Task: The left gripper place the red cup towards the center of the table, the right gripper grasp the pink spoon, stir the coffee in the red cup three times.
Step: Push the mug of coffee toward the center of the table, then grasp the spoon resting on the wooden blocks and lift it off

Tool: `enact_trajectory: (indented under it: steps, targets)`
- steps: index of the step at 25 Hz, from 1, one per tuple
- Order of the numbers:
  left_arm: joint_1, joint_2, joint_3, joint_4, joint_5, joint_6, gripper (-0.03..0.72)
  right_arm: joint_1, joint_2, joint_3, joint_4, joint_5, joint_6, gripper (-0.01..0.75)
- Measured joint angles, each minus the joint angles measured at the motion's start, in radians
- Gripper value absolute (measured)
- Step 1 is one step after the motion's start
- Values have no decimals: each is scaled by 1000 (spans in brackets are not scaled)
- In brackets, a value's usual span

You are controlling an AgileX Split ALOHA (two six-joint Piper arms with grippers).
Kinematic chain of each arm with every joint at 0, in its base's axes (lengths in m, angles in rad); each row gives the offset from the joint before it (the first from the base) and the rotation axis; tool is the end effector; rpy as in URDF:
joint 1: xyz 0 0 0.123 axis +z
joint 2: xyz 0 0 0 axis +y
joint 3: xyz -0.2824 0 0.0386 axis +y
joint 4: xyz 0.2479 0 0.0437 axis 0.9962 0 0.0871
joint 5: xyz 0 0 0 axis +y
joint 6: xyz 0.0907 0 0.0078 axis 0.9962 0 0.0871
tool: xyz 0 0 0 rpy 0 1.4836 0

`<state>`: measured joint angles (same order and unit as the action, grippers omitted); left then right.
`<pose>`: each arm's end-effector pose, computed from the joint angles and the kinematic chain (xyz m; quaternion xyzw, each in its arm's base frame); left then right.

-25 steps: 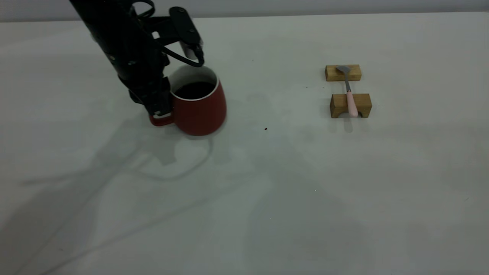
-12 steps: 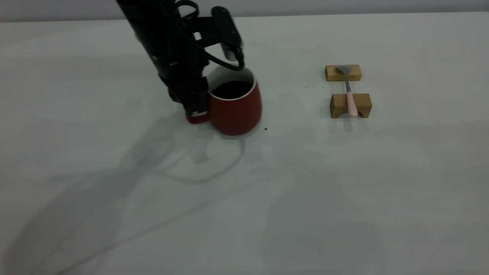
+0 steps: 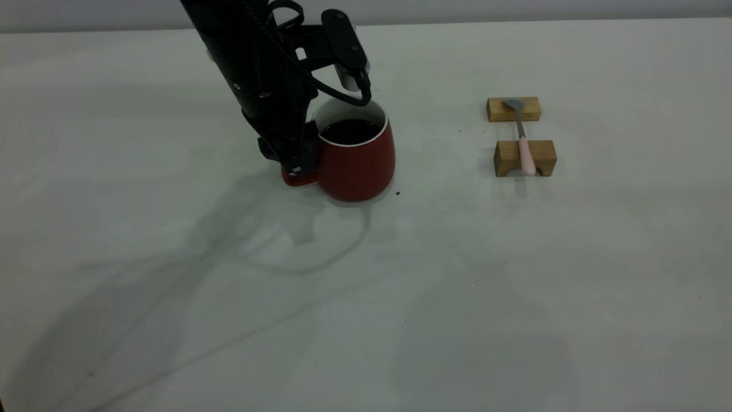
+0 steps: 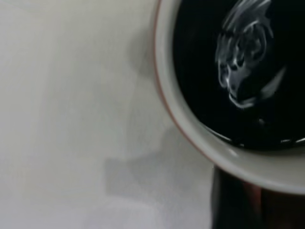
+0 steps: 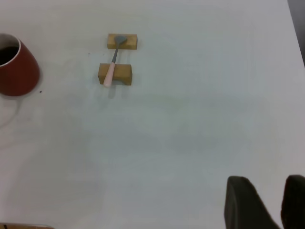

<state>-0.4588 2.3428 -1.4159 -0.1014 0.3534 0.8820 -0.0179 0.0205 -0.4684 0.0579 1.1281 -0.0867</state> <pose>0.3949 -0.1986 0.0418 0.5755 0.7956 0.0138 0.1888 -0.0016 0.0048 0.2633 -0.0317 0.8819 0.0043 0.4703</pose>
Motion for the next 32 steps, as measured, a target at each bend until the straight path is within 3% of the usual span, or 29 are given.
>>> enact_trajectory:
  steps: [3,7,10,17,24,28,32]
  targets:
    - [0,-10,0,5,15,0,631,0,0,0,0,0,0,237]
    - [0,-109,0,10,113,-13,677,0,0,0,0,0,0,237]
    - [1,-243,0,12,239,-84,642,0,0,0,0,0,0,237]
    - [4,-565,0,19,555,-361,474,0,0,0,0,0,0,237]
    - [4,-802,2,29,815,-449,359,0,0,0,0,0,0,237]
    - [4,-946,27,57,815,-656,314,0,0,0,1,0,0,237]
    - [4,-1158,140,84,815,-744,279,0,0,0,1,0,0,237]
